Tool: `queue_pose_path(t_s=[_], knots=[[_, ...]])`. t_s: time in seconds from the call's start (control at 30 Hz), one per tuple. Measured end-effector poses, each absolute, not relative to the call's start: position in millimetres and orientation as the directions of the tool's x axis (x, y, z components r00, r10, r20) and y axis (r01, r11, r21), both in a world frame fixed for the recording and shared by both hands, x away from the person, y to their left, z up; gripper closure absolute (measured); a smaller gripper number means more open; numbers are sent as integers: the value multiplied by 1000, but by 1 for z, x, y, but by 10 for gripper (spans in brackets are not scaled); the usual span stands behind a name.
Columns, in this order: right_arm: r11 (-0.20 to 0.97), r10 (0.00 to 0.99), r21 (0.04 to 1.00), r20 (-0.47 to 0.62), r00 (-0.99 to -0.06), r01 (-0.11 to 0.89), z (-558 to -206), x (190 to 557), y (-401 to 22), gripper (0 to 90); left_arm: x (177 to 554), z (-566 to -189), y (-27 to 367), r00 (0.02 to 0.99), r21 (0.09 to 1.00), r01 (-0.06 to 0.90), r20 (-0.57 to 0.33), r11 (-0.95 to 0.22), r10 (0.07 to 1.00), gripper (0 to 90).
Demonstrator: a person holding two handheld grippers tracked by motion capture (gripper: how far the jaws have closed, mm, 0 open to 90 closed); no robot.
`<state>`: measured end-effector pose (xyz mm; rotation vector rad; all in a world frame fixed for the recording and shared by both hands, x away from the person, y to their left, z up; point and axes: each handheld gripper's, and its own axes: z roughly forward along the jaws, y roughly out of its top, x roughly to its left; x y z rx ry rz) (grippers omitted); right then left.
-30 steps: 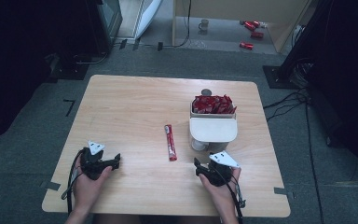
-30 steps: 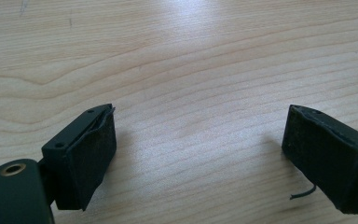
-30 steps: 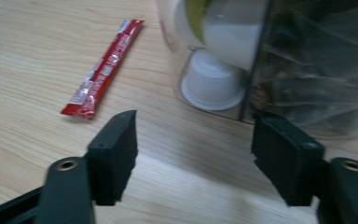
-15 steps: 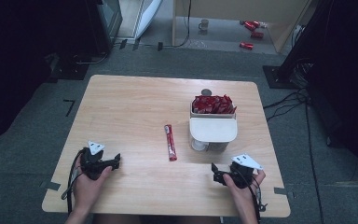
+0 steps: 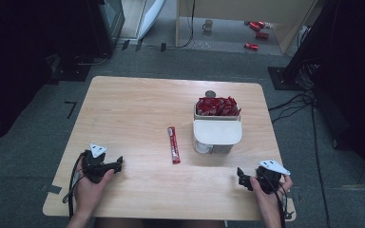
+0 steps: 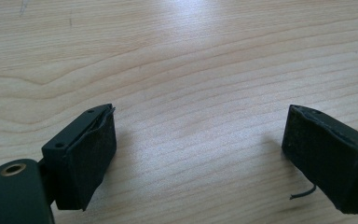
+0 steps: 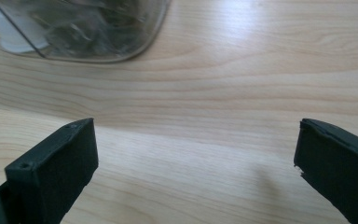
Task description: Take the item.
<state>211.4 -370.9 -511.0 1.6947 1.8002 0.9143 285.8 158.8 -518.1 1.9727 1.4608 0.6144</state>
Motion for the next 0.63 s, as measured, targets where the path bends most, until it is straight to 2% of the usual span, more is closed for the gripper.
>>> queue_pose_path(t_s=[0.3, 0.63], knots=[[54, 994, 701, 29, -104, 711, -525, 218, -377, 0, 286, -518, 159, 287, 702, 680, 13, -213, 958, 105], [61, 993, 710, 26, -113, 702, -527, 219, -377, 0, 285, -518, 159, 288, 702, 679, 12, -213, 958, 105]])
